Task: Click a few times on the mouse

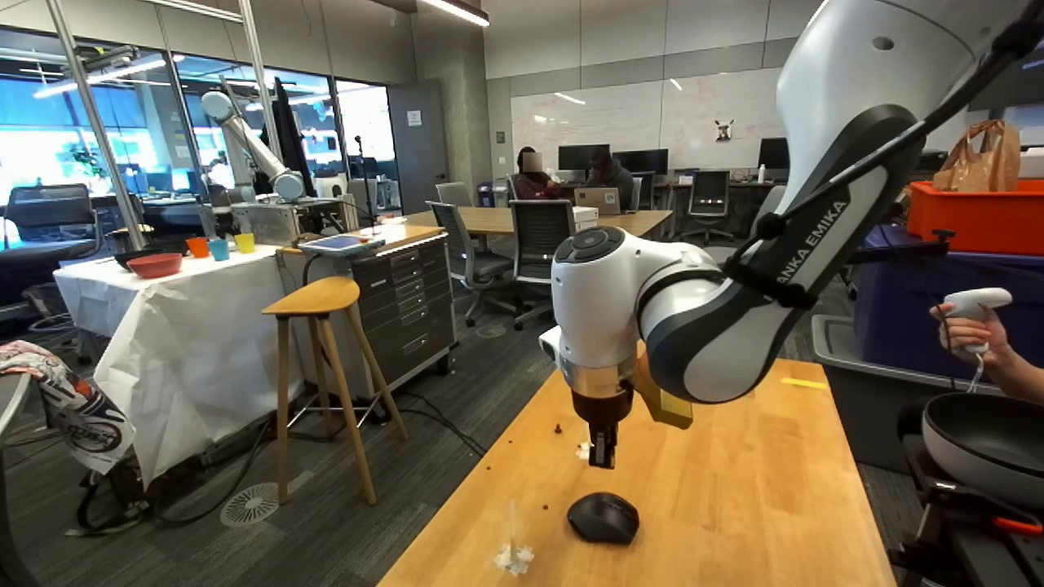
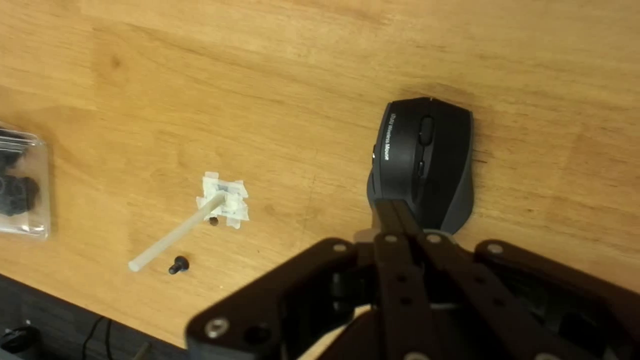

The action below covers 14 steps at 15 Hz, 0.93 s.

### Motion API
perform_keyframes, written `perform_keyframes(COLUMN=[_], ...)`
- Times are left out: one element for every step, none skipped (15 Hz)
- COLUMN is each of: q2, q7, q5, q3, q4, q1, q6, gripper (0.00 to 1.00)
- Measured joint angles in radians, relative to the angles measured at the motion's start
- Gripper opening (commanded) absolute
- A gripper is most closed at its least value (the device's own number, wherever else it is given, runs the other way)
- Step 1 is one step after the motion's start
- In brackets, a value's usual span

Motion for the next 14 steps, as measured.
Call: perform_keyframes(q2=[-0.005,-0.009,-0.01,-0.01,-0.01,-0.009,-0.008,-0.005,0.0,0.006,0.012,0.019,0.025,0.032], q7=[-0.008,-0.016,-0.022,-0.027,-0.028,-0.029,-0.029,-0.028,-0.028,-0.028,-0.028,-0.028,-0.028,-0.028], q5=[0.009,0.018,0.025,0.032,0.035,0.036,0.036,0.036,0.036,0.036,0.036,0.036,0.036,0.036], q3=[0.004,0.007,0.009,0.011,0.011,0.011,0.011,0.011,0.011,0.01,0.01,0.01,0.01,0.01], q4=[-0.007,-0.013,-0.018,-0.021,-0.025,-0.029,-0.033,-0.036,-0.038,-0.038,-0.038,-0.038,-0.038,-0.036], q1=[-0.003,-0.007,-0.01,-0.013,-0.016,-0.018,-0.02,-0.021,-0.022,-0.022,-0.022,-0.022,-0.022,-0.022], q6=[0.0,0.0,0.0,-0.001,-0.001,-0.003,-0.006,-0.008,-0.01,-0.01,-0.01,-0.01,-0.01,-0.01], gripper=[0.02,0.02,0.02,0.02,0.02,0.02,0.02,0.02,0.02,0.02,0.02,0.02,0.02,0.01])
